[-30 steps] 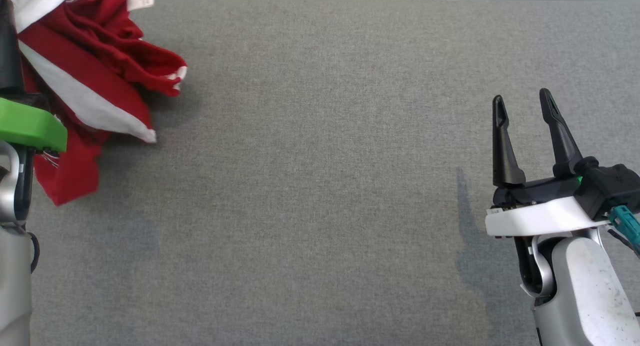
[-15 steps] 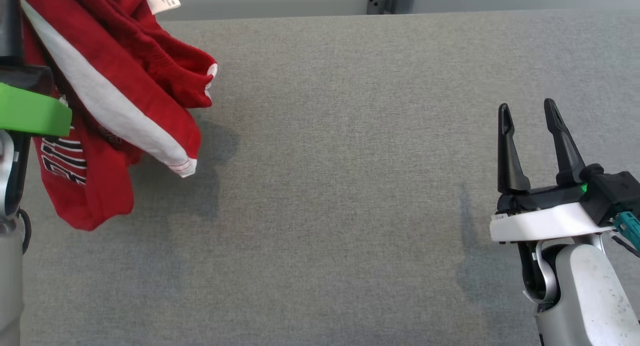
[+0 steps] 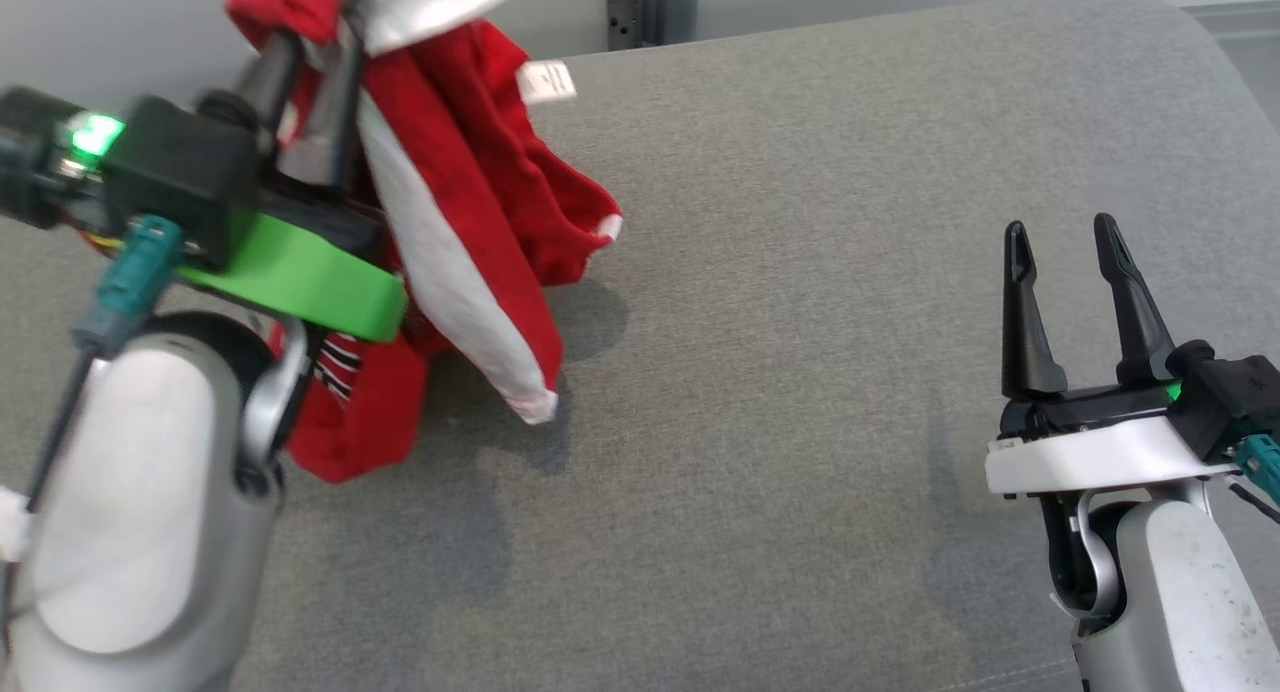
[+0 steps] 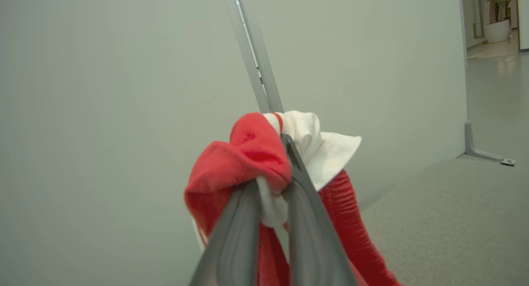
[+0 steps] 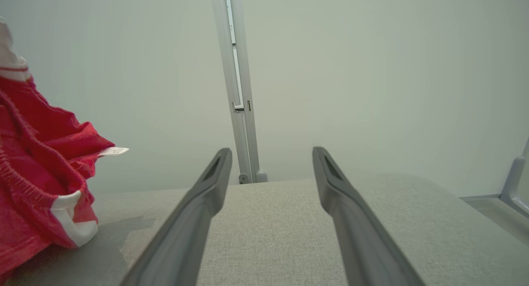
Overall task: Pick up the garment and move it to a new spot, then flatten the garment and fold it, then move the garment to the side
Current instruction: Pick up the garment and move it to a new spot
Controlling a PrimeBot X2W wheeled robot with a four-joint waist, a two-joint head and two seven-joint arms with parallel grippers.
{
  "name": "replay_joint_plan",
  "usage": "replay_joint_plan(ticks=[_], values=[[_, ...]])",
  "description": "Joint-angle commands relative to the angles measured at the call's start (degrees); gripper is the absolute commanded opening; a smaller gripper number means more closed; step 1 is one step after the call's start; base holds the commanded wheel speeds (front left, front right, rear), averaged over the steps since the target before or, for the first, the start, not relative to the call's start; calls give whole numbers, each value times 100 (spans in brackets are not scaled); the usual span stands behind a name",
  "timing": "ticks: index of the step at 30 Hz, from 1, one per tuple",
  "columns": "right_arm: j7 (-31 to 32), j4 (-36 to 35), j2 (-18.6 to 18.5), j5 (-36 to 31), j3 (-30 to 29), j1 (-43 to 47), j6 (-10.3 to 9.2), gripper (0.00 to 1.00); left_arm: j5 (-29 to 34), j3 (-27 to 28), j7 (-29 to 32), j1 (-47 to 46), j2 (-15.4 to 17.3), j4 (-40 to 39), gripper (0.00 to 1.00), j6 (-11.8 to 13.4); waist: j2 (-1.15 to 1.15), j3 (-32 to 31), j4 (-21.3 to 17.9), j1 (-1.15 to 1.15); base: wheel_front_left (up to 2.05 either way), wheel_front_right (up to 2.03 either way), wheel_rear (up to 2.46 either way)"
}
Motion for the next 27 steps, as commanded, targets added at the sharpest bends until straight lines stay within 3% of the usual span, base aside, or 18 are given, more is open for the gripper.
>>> replay_joint_plan(ticks=[1, 11, 19, 20, 22, 27], values=[[-20, 10, -16, 32, -4, 57, 0, 100, -44, -128, -83, 173, -102, 142, 0, 2, 0, 83, -329, 0, 0, 0, 0], [-20, 33, -13, 142, 99, -41, 0, 100, -134, -926, -816, 633, -860, 1907, 0, -52, 0, 484, -979, 0, 0, 0, 0], [-20, 69, -13, 186, 176, -38, 0, 100, -169, -1592, -1307, 760, -1243, 3259, 0, -111, 0, 564, -1130, 0, 0, 0, 0], [-20, 70, -14, 179, 165, -34, 0, 100, -196, -1643, -1383, 746, -1270, 3349, 25, -115, 0, 555, -1116, 0, 0, 0, 0], [-20, 81, -14, 147, 128, -19, 0, 100, -243, -1738, -1510, 718, -1313, 3513, 100, -123, 0, 517, -1060, 0, 0, 0, 0], [-20, 86, -14, 100, 78, -11, 0, 100, -256, -1821, -1779, 621, -1347, 3581, 100, -31, 0, 396, -848, 0, 0, 0, 0]])
